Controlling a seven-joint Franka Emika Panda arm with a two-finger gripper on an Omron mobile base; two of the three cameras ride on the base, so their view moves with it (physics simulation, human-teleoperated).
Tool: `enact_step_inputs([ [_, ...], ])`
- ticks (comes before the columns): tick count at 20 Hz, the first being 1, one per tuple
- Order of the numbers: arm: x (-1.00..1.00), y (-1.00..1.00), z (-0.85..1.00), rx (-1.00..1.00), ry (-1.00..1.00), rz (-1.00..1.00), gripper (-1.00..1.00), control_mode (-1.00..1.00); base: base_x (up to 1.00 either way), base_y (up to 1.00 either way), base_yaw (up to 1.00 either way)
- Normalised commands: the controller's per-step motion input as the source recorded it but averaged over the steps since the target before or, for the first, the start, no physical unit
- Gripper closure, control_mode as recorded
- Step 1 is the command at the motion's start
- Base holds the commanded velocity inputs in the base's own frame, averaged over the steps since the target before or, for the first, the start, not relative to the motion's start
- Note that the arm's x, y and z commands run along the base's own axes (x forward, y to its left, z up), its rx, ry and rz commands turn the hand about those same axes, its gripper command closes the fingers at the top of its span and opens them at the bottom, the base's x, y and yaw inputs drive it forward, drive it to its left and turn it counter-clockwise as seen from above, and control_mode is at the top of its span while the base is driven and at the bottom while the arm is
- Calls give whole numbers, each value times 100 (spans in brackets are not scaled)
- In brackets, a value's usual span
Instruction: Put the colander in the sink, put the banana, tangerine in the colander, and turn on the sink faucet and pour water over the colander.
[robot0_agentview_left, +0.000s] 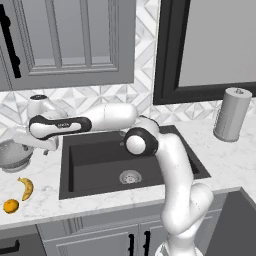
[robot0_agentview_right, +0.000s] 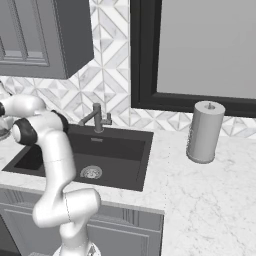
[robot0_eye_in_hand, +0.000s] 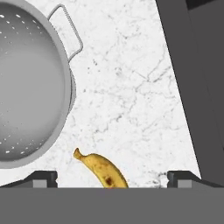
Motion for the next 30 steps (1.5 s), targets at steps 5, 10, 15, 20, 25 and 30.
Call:
enact_step_inputs([
  [5, 5, 0, -42, 2, 0, -6, -100, -100, 0, 0, 0],
  [10, 17, 0, -40, 9, 0, -5, -100, -100, 0, 0, 0],
  [15, 26, 1, -22, 9, -5, -1, -100, -100, 0, 0, 0],
  [20, 23, 8, -11, 7, -10, 0, -100, -100, 0, 0, 0],
  [25, 16, 25, -18, 2, -8, 0, -100, -100, 0, 0, 0],
  [30, 14, 31, -20, 0, -1, 0, -100, -100, 0, 0, 0],
])
